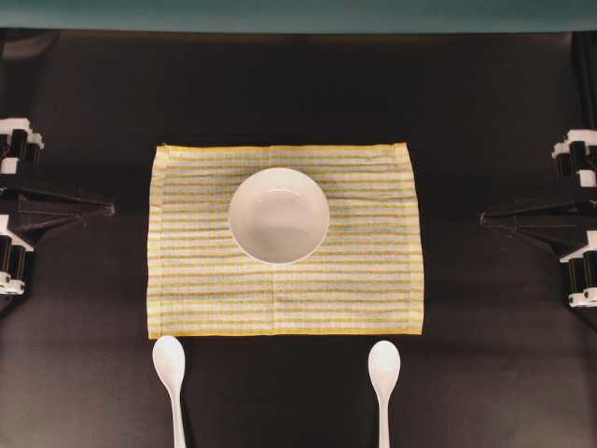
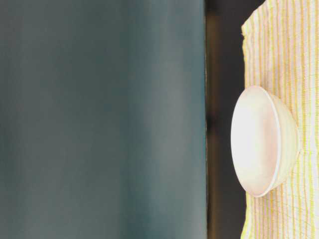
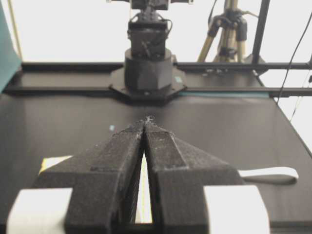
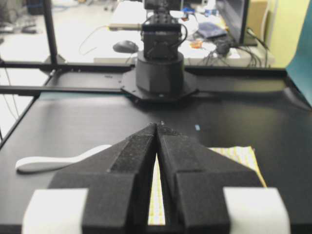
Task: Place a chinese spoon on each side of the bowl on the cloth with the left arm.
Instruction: 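Move the left gripper toward the right-hand white spoon below the cloth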
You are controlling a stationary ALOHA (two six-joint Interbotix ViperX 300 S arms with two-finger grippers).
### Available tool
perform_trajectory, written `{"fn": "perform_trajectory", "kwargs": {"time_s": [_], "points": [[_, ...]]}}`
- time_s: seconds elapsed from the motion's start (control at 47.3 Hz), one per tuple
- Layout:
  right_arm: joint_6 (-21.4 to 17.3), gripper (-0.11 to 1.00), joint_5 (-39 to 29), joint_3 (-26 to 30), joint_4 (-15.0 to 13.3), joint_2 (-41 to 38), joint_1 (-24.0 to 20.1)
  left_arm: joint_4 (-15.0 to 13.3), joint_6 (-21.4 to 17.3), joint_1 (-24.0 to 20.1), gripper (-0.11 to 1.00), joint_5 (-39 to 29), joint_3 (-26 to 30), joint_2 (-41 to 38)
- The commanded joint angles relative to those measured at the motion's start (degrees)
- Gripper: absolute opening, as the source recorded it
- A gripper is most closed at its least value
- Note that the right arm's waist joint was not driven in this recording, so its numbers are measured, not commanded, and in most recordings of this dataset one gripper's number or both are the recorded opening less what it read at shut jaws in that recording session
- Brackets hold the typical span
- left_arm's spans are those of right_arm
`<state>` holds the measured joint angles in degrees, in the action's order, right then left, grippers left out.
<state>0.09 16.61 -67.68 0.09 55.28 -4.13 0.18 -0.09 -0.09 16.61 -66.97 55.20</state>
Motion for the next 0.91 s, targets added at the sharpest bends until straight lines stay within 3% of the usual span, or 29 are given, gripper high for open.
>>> {"fn": "perform_trajectory", "kwargs": {"time_s": [0.0,0.063,0.19,0.444,0.592,0.74,0.888], "points": [[0.2,0.03,0.3,0.4,0.1,-0.7,0.0,2.1,4.1,2.9,0.05,-2.8,3.0,-4.9],[0.5,0.08,-1.5,-0.3,0.1,-0.9,0.0,2.2,7.5,3.9,0.06,-4.7,4.7,-8.3],[-0.4,0.01,-7.0,-0.4,0.1,-1.2,0.0,2.2,14.4,4.7,0.0,-4.9,8.3,-15.9],[-1.4,0.01,-15.8,-0.8,0.7,-1.2,0.0,2.2,22.3,4.9,0.0,-5.6,14.5,-27.8],[-1.5,0.01,-17.2,-0.8,0.7,-1.2,0.0,2.2,27.9,5.7,0.0,-6.1,20.0,-35.9],[-1.2,0.01,-16.8,-0.7,0.7,-1.1,0.0,2.3,31.7,7.4,0.0,-7.3,26.0,-43.8],[-1.5,0.01,-17.0,-0.6,0.7,-0.5,0.0,2.3,32.9,9.1,0.01,-7.8,32.0,-50.6]]}}
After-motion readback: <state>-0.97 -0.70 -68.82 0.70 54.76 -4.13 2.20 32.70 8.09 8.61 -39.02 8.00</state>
